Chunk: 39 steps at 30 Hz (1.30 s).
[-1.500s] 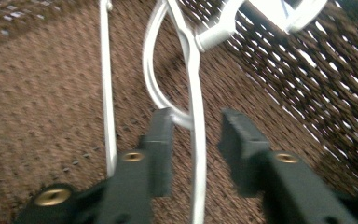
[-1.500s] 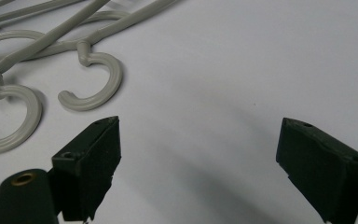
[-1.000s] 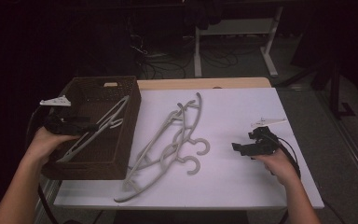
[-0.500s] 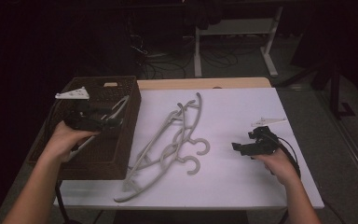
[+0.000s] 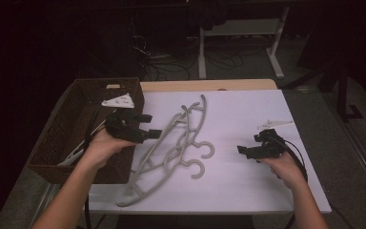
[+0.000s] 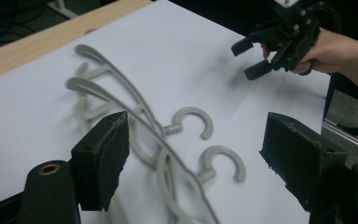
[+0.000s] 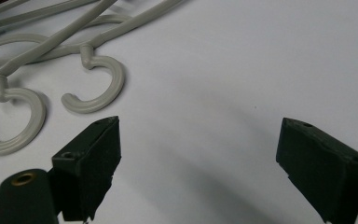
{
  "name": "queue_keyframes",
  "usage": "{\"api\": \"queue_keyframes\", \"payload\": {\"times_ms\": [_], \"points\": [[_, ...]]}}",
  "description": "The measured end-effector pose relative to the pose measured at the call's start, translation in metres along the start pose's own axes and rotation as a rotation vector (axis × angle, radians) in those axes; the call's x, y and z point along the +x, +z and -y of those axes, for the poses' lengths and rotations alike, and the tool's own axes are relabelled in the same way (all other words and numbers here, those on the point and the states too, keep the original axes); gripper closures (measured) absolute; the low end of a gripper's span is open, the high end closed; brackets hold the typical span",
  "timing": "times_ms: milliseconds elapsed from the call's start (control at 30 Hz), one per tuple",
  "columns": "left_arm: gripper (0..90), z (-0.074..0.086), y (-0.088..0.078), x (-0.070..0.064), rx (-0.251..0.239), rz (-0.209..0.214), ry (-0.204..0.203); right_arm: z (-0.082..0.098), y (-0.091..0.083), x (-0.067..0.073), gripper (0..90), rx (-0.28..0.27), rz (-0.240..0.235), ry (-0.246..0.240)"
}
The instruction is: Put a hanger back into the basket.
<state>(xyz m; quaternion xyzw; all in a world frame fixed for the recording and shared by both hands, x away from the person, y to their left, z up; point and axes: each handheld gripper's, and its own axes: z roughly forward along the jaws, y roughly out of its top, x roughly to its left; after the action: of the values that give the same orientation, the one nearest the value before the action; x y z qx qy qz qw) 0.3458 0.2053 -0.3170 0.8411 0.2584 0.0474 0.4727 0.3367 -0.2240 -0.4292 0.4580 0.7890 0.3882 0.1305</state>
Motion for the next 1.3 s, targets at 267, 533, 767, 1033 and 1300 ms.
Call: {"api": "queue_keyframes", "payload": {"times_ms": [267, 533, 767, 1033, 1300], "points": [[23.2, 0.018, 0.039, -0.016, 0.054, 0.029, -0.004, 0.0, -0.001, 0.0, 13.3, -0.001, -0.002, 0.001], [24.3, 0.048, 0.054, -0.021, 0.106, 0.017, -0.026, 0.0, 0.0, 0.001, 13.3, 0.003, -0.001, -0.003], [26.6, 0.062, 0.059, -0.034, 0.128, -0.015, -0.012, 0.0, 0.001, 0.003, 13.3, 0.006, -0.001, -0.008], [30.6, 0.089, 0.061, -0.039, 0.171, -0.049, -0.043, 0.0, 0.001, 0.003, 13.3, 0.008, -0.002, -0.007], [35.7, 0.105, 0.067, -0.039, 0.238, -0.087, -0.049, -0.001, 0.003, 0.004, 13.3, 0.012, -0.001, -0.019]]}}
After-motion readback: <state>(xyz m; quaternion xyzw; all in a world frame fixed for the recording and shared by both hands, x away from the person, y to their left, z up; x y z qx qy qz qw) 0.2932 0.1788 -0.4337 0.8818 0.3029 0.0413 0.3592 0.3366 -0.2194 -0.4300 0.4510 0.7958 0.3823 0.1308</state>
